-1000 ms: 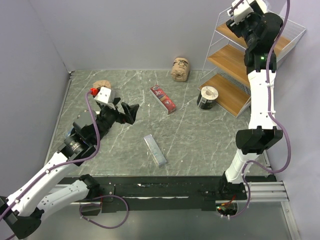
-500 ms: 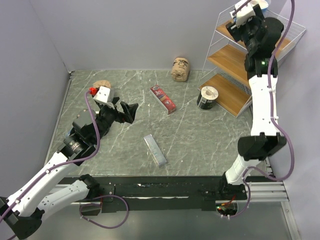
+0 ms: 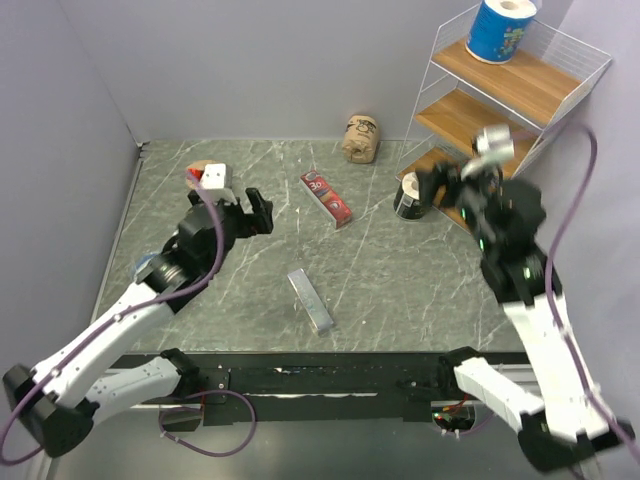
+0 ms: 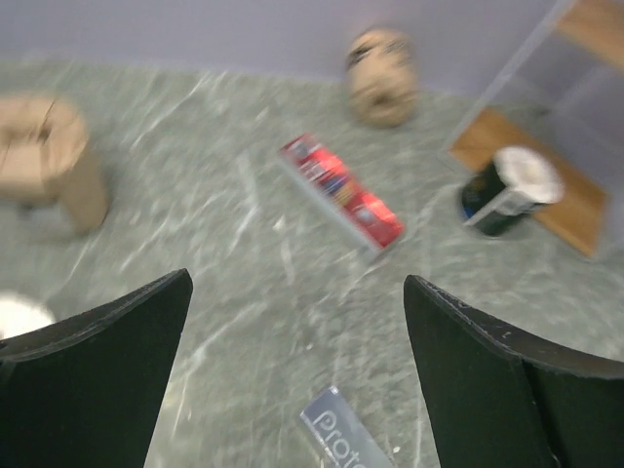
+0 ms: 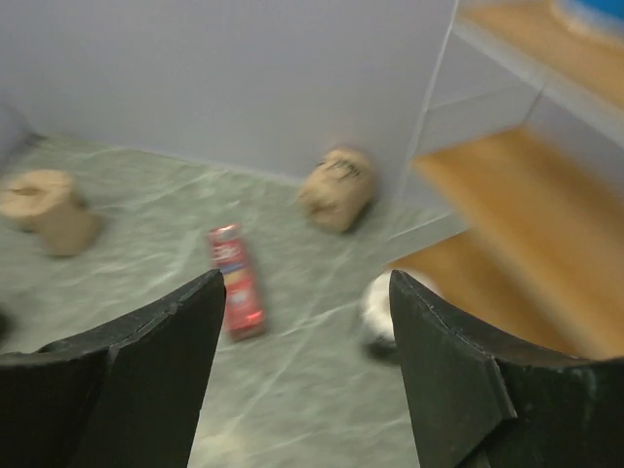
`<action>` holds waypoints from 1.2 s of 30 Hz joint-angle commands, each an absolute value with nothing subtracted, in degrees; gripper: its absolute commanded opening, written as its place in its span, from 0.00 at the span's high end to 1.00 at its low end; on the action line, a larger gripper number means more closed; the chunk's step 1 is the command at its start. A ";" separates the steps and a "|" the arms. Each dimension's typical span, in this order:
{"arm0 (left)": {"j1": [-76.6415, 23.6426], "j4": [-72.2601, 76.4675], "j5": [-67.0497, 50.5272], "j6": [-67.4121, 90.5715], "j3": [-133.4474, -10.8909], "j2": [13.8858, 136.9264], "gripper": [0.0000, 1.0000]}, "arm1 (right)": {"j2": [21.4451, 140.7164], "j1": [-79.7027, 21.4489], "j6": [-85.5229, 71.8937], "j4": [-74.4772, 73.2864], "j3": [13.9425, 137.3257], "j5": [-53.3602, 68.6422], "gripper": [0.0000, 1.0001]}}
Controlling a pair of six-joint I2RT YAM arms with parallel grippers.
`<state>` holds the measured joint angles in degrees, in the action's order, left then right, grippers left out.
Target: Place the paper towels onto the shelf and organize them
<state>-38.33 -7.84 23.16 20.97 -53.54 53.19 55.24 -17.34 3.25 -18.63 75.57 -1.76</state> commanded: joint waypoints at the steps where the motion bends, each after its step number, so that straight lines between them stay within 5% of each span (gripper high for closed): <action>1: -37.10 -28.04 40.30 39.05 -60.71 59.30 0.03 | 45.56 -18.54 -18.10 -23.03 61.55 6.57 0.25; 5: -30.43 -39.35 38.42 49.47 -62.05 61.09 0.02 | 41.58 -18.90 -19.60 -23.55 51.00 11.33 0.01; 19: -8.36 -48.52 33.23 54.40 -57.57 60.11 0.01 | 35.59 -18.90 -27.60 -34.97 45.70 1.76 0.00; 29: -0.71 -53.85 31.46 62.21 -56.78 62.22 0.14 | 34.10 -18.98 -25.93 -36.74 43.77 0.70 0.01; 36: 5.88 -61.87 33.58 68.64 -59.23 63.37 0.14 | 33.84 -18.98 -24.35 -36.30 43.94 0.09 0.01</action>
<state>2.76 -55.92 31.86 63.83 -56.29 63.18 34.33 -18.79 -25.12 -36.95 43.88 1.87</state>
